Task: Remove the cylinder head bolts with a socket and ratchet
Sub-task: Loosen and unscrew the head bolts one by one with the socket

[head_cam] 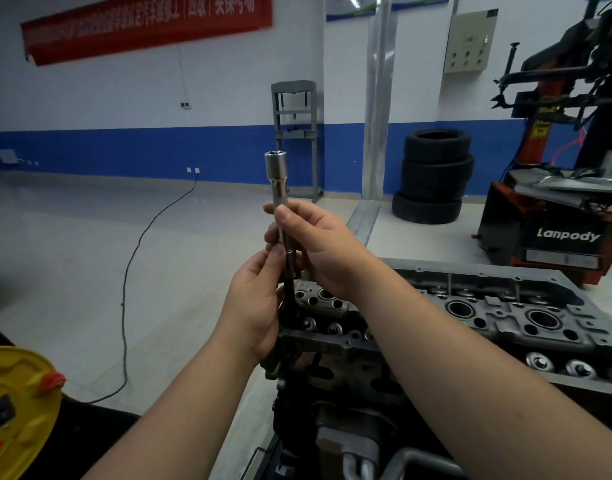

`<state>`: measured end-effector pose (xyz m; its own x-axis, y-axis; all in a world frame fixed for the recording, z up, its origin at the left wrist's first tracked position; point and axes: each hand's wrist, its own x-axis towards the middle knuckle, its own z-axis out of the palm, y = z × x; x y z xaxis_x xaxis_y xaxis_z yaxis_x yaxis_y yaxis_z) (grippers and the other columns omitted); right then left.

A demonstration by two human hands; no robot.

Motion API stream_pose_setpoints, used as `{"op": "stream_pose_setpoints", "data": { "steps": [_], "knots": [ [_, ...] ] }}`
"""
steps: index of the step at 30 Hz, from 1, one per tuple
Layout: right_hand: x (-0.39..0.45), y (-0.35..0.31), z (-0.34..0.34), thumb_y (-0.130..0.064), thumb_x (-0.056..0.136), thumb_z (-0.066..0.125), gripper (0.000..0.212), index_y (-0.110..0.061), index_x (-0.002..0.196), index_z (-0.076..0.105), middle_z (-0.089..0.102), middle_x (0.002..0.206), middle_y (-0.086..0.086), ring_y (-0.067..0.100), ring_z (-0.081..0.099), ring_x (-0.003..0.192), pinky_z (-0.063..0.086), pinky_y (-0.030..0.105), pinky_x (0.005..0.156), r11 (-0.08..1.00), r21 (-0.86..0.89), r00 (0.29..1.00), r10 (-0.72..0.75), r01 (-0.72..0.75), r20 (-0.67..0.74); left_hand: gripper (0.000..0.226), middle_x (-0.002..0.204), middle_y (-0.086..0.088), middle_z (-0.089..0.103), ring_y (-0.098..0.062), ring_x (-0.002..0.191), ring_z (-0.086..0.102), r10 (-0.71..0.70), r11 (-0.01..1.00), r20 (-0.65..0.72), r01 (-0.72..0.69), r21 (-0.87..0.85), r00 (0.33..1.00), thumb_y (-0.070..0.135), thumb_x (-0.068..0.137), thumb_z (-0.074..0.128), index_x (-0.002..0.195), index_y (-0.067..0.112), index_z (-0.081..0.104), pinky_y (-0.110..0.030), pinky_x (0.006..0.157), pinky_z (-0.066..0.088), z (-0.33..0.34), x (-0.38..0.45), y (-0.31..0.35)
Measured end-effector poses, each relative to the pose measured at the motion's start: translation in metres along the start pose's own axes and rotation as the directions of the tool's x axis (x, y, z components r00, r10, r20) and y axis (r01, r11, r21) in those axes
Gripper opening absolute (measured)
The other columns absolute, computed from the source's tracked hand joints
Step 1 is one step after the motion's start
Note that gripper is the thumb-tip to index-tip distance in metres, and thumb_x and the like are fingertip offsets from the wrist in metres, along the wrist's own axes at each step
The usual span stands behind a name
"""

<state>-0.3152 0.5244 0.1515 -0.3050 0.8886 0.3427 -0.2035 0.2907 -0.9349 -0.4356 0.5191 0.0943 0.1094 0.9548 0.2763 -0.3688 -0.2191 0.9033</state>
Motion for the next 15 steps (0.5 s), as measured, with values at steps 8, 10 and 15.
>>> {"op": "stream_pose_setpoints", "data": {
  "steps": [8,10,15],
  "knots": [
    [0.0027,0.0021,-0.0014,-0.026,0.1,0.058,0.015,-0.013,0.097,0.065,0.07,0.083,-0.003,0.011,0.065,0.074,0.056,0.028,0.064,1.0,-0.011,0.999,-0.006,0.006,-0.038,0.04,0.104,0.001,0.079,-0.008,0.097,0.073,-0.016,0.997,0.02,0.015,0.078,1.0,0.054,0.1,0.049,0.103,0.027,0.079,-0.027,0.078,0.053,0.0007,-0.0004,0.0003],
    [0.002,0.0014,-0.0016,-0.03,0.102,0.055,0.021,-0.014,0.101,0.069,0.07,0.086,-0.004,0.011,0.066,0.076,0.057,0.027,0.066,1.0,0.011,1.0,0.017,-0.016,-0.021,0.04,0.106,0.003,0.078,-0.009,0.101,0.071,-0.04,0.995,0.039,0.037,0.095,0.998,0.052,0.1,0.045,0.1,0.035,0.081,-0.033,0.085,0.047,-0.0002,-0.0004,0.0011],
    [0.0007,-0.0001,-0.0004,-0.022,0.1,0.057,0.012,-0.016,0.108,0.065,0.063,0.084,0.001,0.016,0.063,0.077,0.053,0.025,0.063,0.996,0.091,1.0,0.017,-0.019,0.023,0.025,0.088,0.004,0.078,-0.006,0.083,0.074,0.002,1.0,0.01,-0.002,0.012,1.0,0.041,0.09,0.06,0.095,0.026,0.079,-0.02,0.066,0.056,0.0019,0.0003,-0.0006]
  ]
}}
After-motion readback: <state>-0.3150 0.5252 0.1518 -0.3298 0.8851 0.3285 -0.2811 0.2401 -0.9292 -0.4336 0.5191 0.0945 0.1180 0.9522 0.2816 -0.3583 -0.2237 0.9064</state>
